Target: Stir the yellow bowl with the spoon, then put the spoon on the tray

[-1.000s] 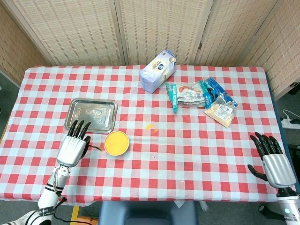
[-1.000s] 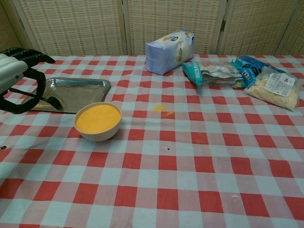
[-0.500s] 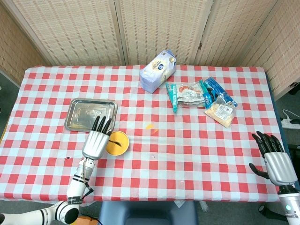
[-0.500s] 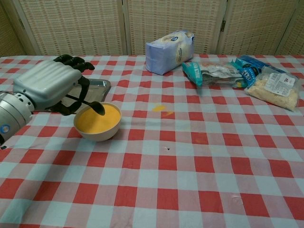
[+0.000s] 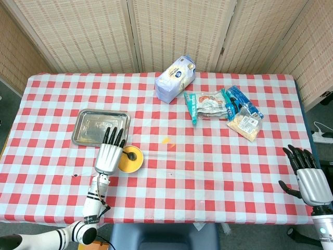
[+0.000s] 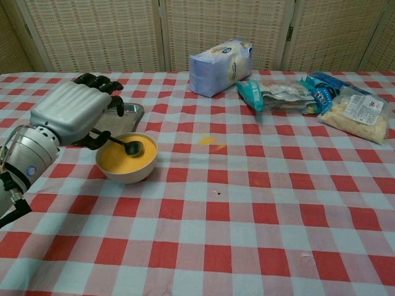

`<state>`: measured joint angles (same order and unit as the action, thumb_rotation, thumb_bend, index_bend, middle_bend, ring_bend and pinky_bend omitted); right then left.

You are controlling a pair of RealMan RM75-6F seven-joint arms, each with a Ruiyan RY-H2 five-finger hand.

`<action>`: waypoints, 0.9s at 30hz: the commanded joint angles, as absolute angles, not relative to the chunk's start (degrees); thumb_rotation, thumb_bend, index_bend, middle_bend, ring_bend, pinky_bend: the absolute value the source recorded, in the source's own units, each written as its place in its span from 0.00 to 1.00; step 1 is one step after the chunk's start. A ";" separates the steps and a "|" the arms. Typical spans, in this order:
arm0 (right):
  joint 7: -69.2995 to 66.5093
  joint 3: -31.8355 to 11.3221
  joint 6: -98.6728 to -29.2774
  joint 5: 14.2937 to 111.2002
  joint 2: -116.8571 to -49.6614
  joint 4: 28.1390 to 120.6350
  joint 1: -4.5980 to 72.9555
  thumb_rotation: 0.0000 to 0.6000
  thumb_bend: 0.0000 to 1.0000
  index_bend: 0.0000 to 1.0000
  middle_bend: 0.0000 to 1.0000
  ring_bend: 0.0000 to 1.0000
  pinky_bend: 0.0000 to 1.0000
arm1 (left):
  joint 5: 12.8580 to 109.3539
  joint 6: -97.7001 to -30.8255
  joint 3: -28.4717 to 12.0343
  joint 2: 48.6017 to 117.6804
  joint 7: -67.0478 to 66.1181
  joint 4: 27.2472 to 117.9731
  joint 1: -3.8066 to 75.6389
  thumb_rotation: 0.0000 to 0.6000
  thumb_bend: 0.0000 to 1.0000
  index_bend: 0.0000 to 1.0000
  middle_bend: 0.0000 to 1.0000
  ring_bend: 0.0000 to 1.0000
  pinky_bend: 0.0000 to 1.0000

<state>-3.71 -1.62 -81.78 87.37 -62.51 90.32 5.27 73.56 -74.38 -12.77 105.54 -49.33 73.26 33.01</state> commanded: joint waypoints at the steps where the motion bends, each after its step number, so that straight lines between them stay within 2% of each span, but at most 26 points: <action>1: -4.04 -1.42 -81.78 87.69 -62.33 90.37 5.25 1.00 0.17 0.00 0.00 0.00 0.00 | 74.09 -75.50 -11.94 105.82 -48.66 72.96 32.52 1.00 0.43 0.31 0.05 0.00 0.05; 4: -3.91 -1.36 -81.50 87.55 -62.39 90.30 5.30 1.00 0.17 0.00 0.00 0.00 0.00 | 75.26 -77.10 -11.34 104.99 -48.08 74.45 31.89 1.00 0.43 0.28 0.05 0.00 0.05; 10: -3.78 -0.98 -81.86 88.44 -62.38 90.54 5.21 1.00 0.17 0.00 0.00 0.00 0.00 | 78.53 -81.27 -8.52 98.47 -47.66 83.70 28.62 1.00 0.43 0.06 0.04 0.00 0.06; 12: -3.83 -0.85 -82.25 88.85 -62.27 90.74 5.07 1.00 0.17 0.00 0.00 0.00 0.00 | 78.87 -81.82 -7.57 95.67 -46.58 86.77 27.35 1.00 0.43 0.01 0.07 0.00 0.08; 14: -3.78 -0.61 -82.74 89.50 -62.15 91.02 4.90 1.00 0.17 0.00 0.00 0.00 0.00 | 79.24 -82.32 -6.71 92.28 -44.78 89.70 26.00 1.00 0.42 0.00 0.16 0.04 0.13; 16: -3.59 -0.36 -83.20 90.21 -62.10 91.29 4.76 1.00 0.17 0.00 0.00 0.00 0.00 | 79.36 -82.51 -6.07 89.09 -42.33 91.87 24.81 1.00 0.42 0.00 0.27 0.14 0.20; 17: -3.48 -0.24 -83.36 90.50 -62.08 91.41 4.70 1.00 0.17 0.00 0.00 0.00 0.00 | 79.63 -82.84 -5.94 87.88 -41.44 92.32 24.36 1.00 0.42 0.00 0.36 0.22 0.28; 19: -3.29 -0.05 -83.68 90.99 -62.07 91.62 4.59 1.00 0.17 0.00 0.00 0.00 0.00 | 80.09 -83.39 -5.56 85.84 -39.87 92.69 23.51 1.00 0.42 0.00 0.64 0.52 0.57; 20: -3.15 0.04 -83.84 91.22 -62.06 91.75 4.52 1.00 0.17 0.00 0.00 0.00 0.00 | 79.69 -82.70 -5.12 84.46 -38.38 93.50 23.05 1.00 0.42 0.01 0.81 0.69 0.74; 21: -3.04 0.11 -83.91 91.36 -62.07 91.83 4.49 1.00 0.17 0.00 0.00 0.00 0.00 | 79.14 -81.63 -4.79 83.33 -36.72 94.45 22.86 1.00 0.42 0.02 0.93 0.83 0.87; 23: -2.72 0.24 -83.94 91.60 -62.16 91.95 4.47 1.00 0.17 0.00 0.00 0.00 0.00 | 77.50 -77.85 -4.44 80.42 -31.56 96.65 23.11 1.00 0.43 0.09 1.00 0.97 0.98; 25: -2.22 0.41 -83.71 91.83 -62.32 92.06 4.55 1.00 0.17 0.00 0.00 0.00 0.00 | 75.43 -73.20 -4.89 77.27 -26.53 98.66 24.15 1.00 0.43 0.17 1.00 1.00 1.00; 27: -1.78 0.54 -83.59 92.04 -62.48 92.10 4.61 1.00 0.17 0.00 0.00 0.00 0.00 | 73.77 -69.25 -5.57 74.40 -23.89 99.98 25.50 1.00 0.44 0.20 1.00 1.00 1.00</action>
